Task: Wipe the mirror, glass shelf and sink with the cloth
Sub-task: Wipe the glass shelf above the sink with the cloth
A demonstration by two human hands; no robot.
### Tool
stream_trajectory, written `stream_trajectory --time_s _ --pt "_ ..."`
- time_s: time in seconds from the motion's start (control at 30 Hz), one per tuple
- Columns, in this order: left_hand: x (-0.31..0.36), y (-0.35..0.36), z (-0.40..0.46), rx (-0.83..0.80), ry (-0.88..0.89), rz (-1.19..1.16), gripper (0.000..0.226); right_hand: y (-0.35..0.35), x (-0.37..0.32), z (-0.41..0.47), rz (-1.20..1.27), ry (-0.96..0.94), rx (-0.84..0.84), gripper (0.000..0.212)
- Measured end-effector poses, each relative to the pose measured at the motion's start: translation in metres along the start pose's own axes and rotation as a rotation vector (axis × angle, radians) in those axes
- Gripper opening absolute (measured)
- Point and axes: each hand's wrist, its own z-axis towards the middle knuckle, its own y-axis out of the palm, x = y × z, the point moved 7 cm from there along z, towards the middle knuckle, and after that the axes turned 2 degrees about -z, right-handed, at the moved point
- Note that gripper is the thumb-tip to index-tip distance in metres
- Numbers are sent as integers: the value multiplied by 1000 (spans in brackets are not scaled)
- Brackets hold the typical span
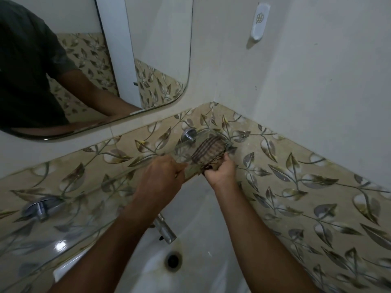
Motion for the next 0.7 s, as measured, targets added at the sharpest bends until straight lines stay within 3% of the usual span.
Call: stream_trajectory --time_s 0.23,0.33,0.4,0.7 --pt "2 1 1 -8 -26 -2 24 4 4 5 -34 28 19 46" --pt "-1 -7 -6 -33 -18 -38 20 3 -6 11 -32 -5 87 57" --pt "-5 -18 -15 -37 -2 -43 16 2 4 8 -31 0 68 47" --pt "-59 -75 -65 62 -185 -73 23 23 164 -81 -73 413 -211 57"
